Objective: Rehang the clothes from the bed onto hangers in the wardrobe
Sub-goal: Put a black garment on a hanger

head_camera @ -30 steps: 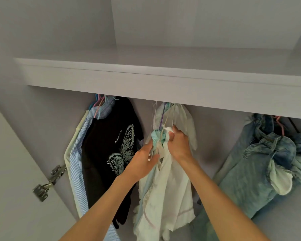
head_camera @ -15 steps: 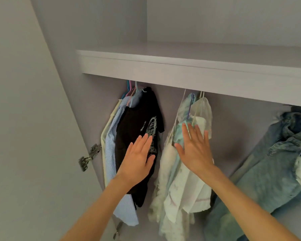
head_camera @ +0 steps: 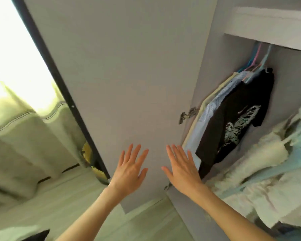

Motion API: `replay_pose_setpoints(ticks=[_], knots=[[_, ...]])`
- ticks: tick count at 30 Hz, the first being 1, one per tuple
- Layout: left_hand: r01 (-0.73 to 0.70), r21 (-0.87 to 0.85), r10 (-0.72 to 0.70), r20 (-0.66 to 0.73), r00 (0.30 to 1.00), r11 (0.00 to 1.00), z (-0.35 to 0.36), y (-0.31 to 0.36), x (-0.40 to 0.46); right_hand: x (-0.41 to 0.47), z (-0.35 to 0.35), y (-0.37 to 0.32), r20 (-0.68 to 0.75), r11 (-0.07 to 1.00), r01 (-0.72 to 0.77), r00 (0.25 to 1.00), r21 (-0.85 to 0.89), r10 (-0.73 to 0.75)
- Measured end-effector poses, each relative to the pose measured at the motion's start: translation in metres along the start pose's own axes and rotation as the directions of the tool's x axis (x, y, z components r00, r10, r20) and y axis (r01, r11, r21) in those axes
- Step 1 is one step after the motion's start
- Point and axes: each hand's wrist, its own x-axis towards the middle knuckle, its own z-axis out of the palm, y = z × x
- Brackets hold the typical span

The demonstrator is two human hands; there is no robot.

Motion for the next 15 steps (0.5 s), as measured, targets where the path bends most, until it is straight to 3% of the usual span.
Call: replay_pose_setpoints(ticks=[4, 7, 9, 11, 15], knots=[[0.283, 0.034, -0.280, -0.068, 0.957, 0.959, -0.005, -0.051, -0.083, 0.024, 0.025, -0.075, 0.095, 0.969, 0.245, 0.964, 0.039, -0.248], [0.501, 0.059, -0.500, -0.040, 0.865, 0.863, -0.006, -0.075, -0.154, 0.026, 0.042, -0.128, 0.173, 0.887, 0.452, 0.870, 0.092, -0.461], [0.651, 0.089, -0.650, -0.039, 0.759, 0.754, -0.013, -0.080, -0.201, 0.021, 0.053, -0.158, 0.161, 0.802, 0.588, 0.785, 0.106, -0.598], [0.796, 0.062, -0.794, -0.060, 0.605, 0.601, -0.019, -0.076, -0.244, 0.014, 0.062, -0.184, 0.164, 0.724, 0.672, 0.705, 0.153, -0.690], [0.932, 0.046, -0.927, -0.095, 0.362, 0.359, -0.016, -0.036, -0.314, -0.010, 0.081, -0.231, 0.203, 0.556, 0.814, 0.523, 0.167, -0.828]])
